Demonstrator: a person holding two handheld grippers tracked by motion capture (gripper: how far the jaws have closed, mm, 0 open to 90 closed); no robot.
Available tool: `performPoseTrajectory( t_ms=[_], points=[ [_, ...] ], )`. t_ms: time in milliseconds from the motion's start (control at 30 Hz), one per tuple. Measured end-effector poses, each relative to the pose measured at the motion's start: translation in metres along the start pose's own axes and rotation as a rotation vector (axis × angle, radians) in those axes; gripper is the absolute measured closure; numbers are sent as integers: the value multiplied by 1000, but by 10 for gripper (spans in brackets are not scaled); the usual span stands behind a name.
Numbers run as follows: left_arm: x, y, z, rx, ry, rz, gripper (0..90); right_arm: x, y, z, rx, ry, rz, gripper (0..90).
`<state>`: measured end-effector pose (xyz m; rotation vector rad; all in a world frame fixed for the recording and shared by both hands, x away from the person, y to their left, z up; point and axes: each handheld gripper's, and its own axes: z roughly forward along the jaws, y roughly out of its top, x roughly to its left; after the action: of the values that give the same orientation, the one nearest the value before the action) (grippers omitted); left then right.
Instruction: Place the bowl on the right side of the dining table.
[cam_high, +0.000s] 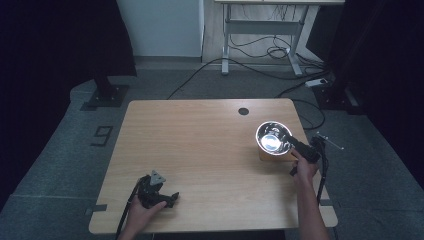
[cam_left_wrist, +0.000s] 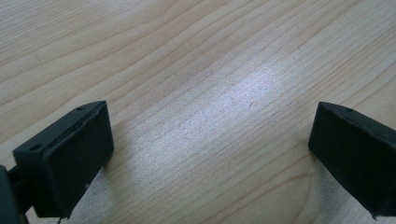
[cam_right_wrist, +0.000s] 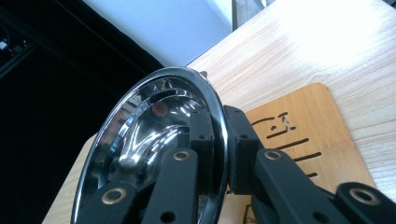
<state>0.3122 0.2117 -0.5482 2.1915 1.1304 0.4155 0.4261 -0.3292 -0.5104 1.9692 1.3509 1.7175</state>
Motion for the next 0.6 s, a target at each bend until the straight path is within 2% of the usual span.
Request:
performPoseTrajectory(
  t_ms=[200,533,600],
  points=[
    [0,0,0,0,0,0,0,-6,2,-1,2,-14,13,831],
    [0,0,0,0,0,0,0,-12,1,0,8,-48,2,830],
    [0,0,0,0,0,0,0,-15,1,2,9,-48,16,831]
  ],
)
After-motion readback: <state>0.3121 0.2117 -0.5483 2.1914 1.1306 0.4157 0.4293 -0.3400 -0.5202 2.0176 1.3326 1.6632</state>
